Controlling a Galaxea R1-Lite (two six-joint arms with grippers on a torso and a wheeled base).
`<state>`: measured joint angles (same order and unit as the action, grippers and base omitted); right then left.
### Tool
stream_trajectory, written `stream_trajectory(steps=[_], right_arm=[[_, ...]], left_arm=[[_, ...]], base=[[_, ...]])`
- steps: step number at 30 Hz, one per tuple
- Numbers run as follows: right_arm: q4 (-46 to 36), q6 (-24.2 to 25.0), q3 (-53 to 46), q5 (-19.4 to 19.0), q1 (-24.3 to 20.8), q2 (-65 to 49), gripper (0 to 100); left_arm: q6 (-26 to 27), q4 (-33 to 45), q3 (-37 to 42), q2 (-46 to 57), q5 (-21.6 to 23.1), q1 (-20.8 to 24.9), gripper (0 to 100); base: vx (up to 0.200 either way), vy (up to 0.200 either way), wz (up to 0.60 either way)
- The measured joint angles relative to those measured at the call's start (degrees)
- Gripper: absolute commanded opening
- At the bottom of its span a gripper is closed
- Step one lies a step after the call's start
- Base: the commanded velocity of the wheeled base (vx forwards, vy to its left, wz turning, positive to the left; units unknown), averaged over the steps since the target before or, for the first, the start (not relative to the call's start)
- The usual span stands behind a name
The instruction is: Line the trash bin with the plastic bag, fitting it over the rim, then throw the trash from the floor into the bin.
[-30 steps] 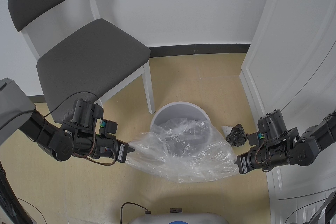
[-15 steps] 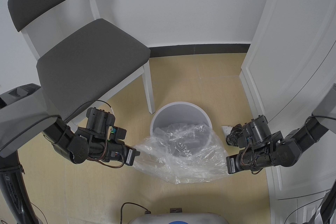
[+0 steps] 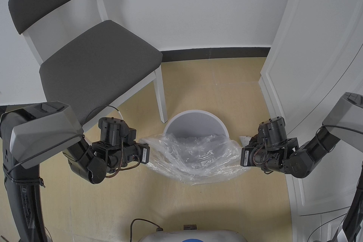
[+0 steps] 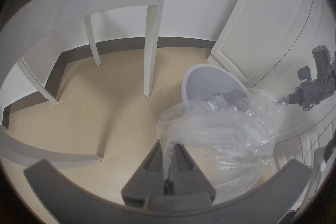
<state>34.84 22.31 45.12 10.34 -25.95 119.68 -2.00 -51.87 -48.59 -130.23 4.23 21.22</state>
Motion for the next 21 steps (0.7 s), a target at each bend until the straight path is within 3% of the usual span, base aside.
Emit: stream_trajectory(steps=[9,16,21], right_arm=[[0.2,-1.3,2.4,3.7,2.7,4.5,0],[-0.2,-1.7,1.6,3.2,2.9,5.3,0],[-0.6,-5.8,-1.1,1.7,2.8,3.8,0]], left_arm=[[0.0,-0.5,-1.9,-3.0,-2.5,0.0,0],[0.0,-0.6,-1.5,-3.0,-2.0,-0.4,0],[1.0,0.4,1.2,-1.4,0.9,-0.6,0]], base=[[0.000,0.000,0.00],[0.000,0.000,0.00],[0.000,0.000,0.00]])
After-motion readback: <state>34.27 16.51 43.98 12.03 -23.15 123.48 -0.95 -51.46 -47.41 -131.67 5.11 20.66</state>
